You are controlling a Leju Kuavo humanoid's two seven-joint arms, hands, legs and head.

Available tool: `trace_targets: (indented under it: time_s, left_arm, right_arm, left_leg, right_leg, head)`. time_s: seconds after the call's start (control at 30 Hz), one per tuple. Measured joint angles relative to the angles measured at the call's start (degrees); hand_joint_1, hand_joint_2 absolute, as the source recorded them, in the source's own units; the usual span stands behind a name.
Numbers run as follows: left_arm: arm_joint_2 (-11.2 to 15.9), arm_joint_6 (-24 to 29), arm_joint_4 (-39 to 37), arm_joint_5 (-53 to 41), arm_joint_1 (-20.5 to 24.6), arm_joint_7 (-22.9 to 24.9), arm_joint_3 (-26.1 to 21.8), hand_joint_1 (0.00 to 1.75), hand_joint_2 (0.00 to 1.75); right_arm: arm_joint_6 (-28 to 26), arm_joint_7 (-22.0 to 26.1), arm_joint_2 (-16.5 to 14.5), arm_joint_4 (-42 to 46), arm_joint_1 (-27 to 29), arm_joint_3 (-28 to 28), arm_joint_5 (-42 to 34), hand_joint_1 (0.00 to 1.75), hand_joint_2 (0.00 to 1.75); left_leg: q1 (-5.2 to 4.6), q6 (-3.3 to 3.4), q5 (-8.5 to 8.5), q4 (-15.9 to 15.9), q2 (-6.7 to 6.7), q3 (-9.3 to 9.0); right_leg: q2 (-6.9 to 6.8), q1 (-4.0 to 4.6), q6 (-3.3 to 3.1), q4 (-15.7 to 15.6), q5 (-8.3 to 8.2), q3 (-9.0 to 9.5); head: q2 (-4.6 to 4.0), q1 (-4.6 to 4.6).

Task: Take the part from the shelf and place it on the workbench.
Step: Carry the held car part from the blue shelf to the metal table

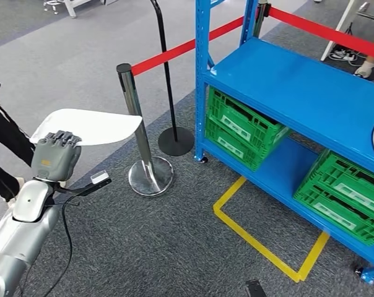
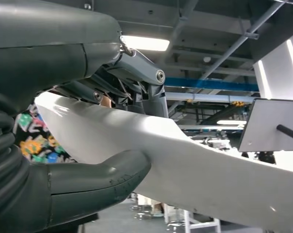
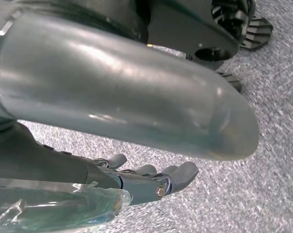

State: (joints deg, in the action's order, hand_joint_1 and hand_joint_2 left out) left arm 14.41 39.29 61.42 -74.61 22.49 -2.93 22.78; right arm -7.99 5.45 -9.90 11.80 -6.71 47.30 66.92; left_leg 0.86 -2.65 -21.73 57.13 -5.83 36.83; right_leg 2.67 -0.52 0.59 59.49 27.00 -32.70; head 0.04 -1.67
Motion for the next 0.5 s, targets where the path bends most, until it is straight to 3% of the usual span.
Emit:
trace_targets:
  time_s: [0.03,0.1,0.17,0.2,0.27,0.33,0.37,0.4,0.43,0.47,0.5]
  left_arm:
    - [0.0,0.0,0.0,0.0,0.1,0.0,0.0,1.24,1.75]
    - [-0.1,0.0,0.0,0.1,0.3,0.0,0.0,1.24,1.75]
    - [-0.2,-0.1,0.0,0.1,0.2,0.0,0.1,1.24,1.75]
    - [-0.3,-0.1,0.0,0.1,0.1,0.0,0.1,1.24,1.75]
    - [-0.3,-0.1,0.0,0.1,0.1,0.0,0.1,1.24,1.75]
    - [-0.3,-0.1,0.0,0.1,0.3,0.0,0.1,1.24,1.75]
    - [-0.4,-0.1,0.0,0.1,0.5,0.0,0.1,1.24,1.75]
    - [-0.4,-0.1,0.0,0.1,0.6,0.0,0.1,1.24,1.75]
    - [-0.4,-0.1,0.0,0.2,0.6,0.0,0.1,1.24,1.75]
    - [-0.4,-0.1,0.0,0.2,0.5,0.0,0.0,1.24,1.75]
    - [-0.4,-0.1,0.0,0.2,0.5,0.0,0.0,1.24,1.75]
  right_arm:
    - [0.0,0.0,0.0,0.0,0.0,0.0,0.0,0.0,0.0]
    - [0.0,0.0,0.0,0.0,0.1,0.0,0.1,0.0,0.0]
    - [0.0,-0.1,0.1,0.0,0.2,0.0,0.1,0.0,0.0]
    - [0.0,-0.1,0.1,0.0,0.2,0.0,0.1,0.0,0.0]
    - [0.0,-0.1,0.1,0.0,0.1,0.0,0.2,0.0,0.0]
    - [0.1,0.0,0.1,0.0,0.0,0.0,0.2,0.0,0.0]
    - [0.1,0.0,0.1,0.0,0.0,0.0,0.2,0.0,0.0]
    - [0.2,0.0,0.1,0.0,0.0,0.0,0.2,0.0,0.0]
    - [0.2,0.0,0.1,0.0,-0.1,0.0,0.2,0.0,0.0]
    - [0.3,0.0,0.1,0.0,-0.1,0.0,0.2,0.0,0.0]
    - [0.3,0.0,0.1,0.0,-0.2,0.0,0.2,0.0,0.0]
  left_leg:
    - [-0.14,-0.2,-1.21,1.8,1.67,0.86]
    - [-0.32,-0.47,-5.03,8.6,4.74,3.87]
    - [-0.29,-0.56,-7.49,15.0,5.23,6.44]
    - [-0.3,-0.51,-7.29,15.5,5.26,6.41]
    - [-0.47,-0.17,-4.51,10.3,6.2,3.01]
    - [-1.03,0.44,-2.23,2.7,9.19,-1.41]
    - [-1.32,0.8,-1.8,0.5,10.2,-2.54]
    - [-1.57,1.13,-1.77,-0.4,10.51,-2.83]
    - [-1.65,1.53,-1.61,-0.6,9.72,-2.62]
    - [-1.57,1.86,-1.4,-0.8,8.98,-2.48]
    - [-1.44,2.19,-1.2,-0.9,8.27,-2.39]
  right_leg:
    - [-0.68,0.02,-0.36,-0.1,-0.21,-0.05]
    - [-2.12,0.21,-0.79,-0.2,-0.44,-0.27]
    - [-3.68,0.39,-0.97,-0.2,-0.52,-0.56]
    - [-4.46,0.45,-1.02,-0.2,-0.55,-0.67]
    - [-5.97,0.58,-1.02,-0.2,-0.57,-0.71]
    - [-7.32,0.88,-0.83,-0.2,-0.5,-0.68]
    - [-7.98,1.05,-0.64,-0.1,-0.46,-0.68]
    - [-8.67,1.2,-0.41,-0.2,-0.45,-0.69]
    - [-9.4,1.27,-0.16,-0.2,-0.44,-0.68]
    - [-9.6,1.2,0.15,-0.2,-0.34,-0.77]
    - [-8.81,1.12,0.48,0.3,0.1,-1.0]
  head:
    - [0.0,-0.16]
    - [0.0,-0.48]
    - [0.0,-0.51]
    - [0.0,-0.51]
    - [0.0,-0.5]
    - [0.0,-0.51]
    - [0.0,-0.52]
    - [0.0,-0.55]
    - [0.0,-0.55]
    - [0.0,-0.56]
    - [0.0,-0.52]
